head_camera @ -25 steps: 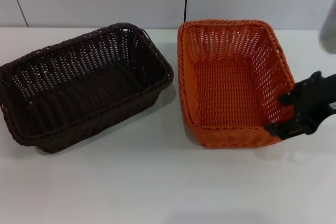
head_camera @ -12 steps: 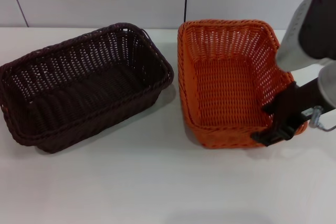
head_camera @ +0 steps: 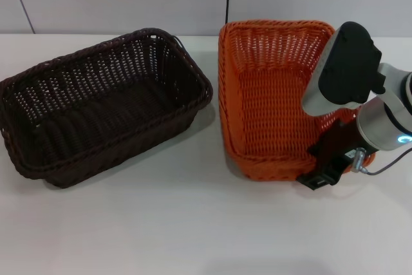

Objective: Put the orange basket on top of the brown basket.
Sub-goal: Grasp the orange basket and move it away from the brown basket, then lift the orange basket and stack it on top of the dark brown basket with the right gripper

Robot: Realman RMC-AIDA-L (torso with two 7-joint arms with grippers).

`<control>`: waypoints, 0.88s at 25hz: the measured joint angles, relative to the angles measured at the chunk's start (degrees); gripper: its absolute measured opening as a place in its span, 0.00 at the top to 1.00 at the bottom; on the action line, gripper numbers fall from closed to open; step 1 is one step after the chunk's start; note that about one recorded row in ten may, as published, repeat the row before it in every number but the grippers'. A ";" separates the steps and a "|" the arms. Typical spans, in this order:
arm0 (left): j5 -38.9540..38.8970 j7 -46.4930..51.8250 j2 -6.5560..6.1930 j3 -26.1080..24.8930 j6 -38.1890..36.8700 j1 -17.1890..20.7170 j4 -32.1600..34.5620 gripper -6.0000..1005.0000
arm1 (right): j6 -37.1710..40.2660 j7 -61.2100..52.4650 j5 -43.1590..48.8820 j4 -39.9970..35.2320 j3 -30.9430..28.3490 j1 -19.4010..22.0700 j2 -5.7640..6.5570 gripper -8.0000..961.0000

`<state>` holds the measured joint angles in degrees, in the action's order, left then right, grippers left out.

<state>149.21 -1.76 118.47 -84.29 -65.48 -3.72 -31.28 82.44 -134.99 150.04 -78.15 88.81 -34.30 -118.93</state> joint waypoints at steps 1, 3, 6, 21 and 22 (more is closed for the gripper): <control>0.01 0.00 0.00 0.01 0.00 -0.04 0.00 0.36 | -0.46 -0.22 0.10 -0.09 0.09 0.10 -0.03 0.29; 0.04 0.00 0.00 0.01 -0.01 -0.14 0.00 0.36 | -1.11 -0.76 0.18 -0.14 0.15 0.18 -0.06 0.32; 0.02 0.00 -0.01 0.41 -0.10 -0.18 0.04 0.36 | -1.40 -2.13 0.25 -0.12 0.16 -0.06 -0.07 0.40; -0.33 0.00 -0.26 0.65 -0.46 -0.67 0.74 0.36 | 1.69 -6.92 2.93 -9.29 0.13 0.24 -0.02 0.74; -0.33 0.00 -0.26 0.60 -0.46 -0.69 0.77 0.36 | 1.74 -7.09 3.19 -9.55 0.20 0.13 -0.01 0.76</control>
<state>148.88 -1.75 118.21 -83.69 -65.94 -4.41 -30.51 84.18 -142.08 153.24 -87.70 89.02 -34.17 -118.94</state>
